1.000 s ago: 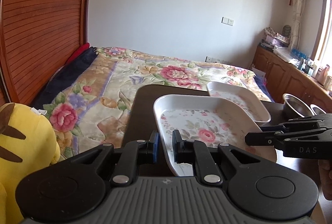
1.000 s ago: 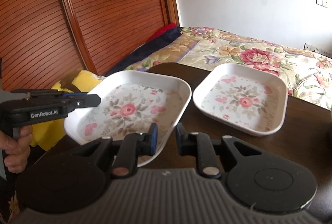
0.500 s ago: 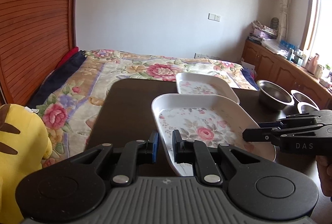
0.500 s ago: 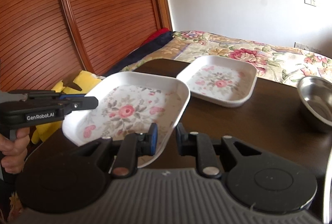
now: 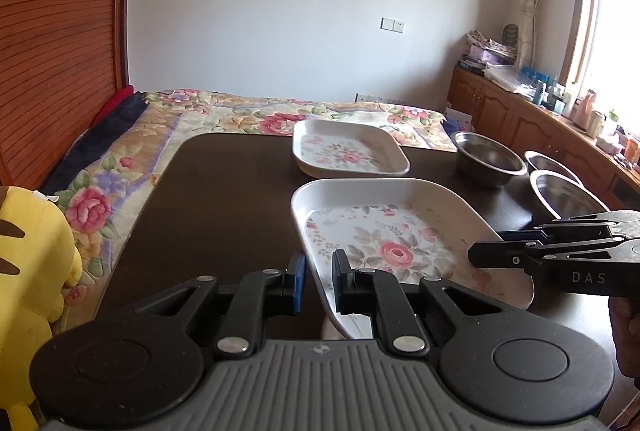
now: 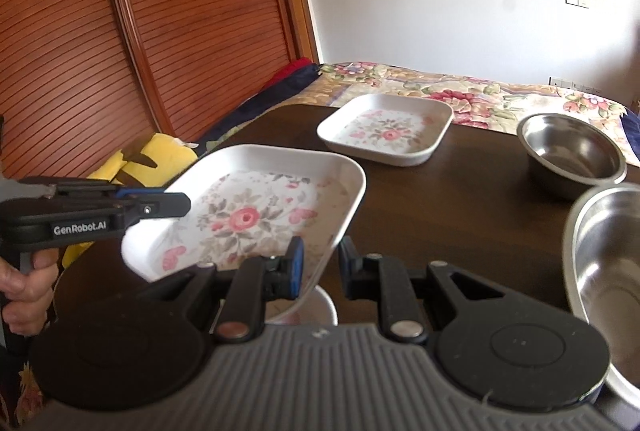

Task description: Organize plates and bowls

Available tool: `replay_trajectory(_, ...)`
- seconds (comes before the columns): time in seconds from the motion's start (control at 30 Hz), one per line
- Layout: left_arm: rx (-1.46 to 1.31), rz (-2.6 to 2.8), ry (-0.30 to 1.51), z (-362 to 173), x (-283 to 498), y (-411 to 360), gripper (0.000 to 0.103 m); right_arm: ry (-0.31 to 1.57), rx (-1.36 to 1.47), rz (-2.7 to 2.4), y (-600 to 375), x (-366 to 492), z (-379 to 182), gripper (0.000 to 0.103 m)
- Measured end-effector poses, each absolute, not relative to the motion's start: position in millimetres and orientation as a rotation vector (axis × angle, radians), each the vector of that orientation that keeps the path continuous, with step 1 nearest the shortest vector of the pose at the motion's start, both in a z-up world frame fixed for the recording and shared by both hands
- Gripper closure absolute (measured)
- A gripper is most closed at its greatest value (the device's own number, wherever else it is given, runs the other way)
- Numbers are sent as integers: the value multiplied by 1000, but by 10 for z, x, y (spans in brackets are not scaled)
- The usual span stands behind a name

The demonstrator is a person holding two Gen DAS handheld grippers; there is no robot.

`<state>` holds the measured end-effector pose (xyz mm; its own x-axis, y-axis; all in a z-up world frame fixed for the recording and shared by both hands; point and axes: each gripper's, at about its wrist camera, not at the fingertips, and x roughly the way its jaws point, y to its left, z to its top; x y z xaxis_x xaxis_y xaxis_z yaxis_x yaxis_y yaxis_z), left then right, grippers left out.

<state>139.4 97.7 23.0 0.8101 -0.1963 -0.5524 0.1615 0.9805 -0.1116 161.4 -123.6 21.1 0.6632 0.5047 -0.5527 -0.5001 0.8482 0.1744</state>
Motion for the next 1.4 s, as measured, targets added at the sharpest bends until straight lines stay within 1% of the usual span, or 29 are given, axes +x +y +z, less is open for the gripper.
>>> replay_trajectory(0.87,-65,-208,639,71,1004,918,89,612,-29,568,-1288,1073,77,82)
replay_trajectory(1.4,-59,-215,651,17,895,885,89,608,-53,563,-1298,921,47,82)
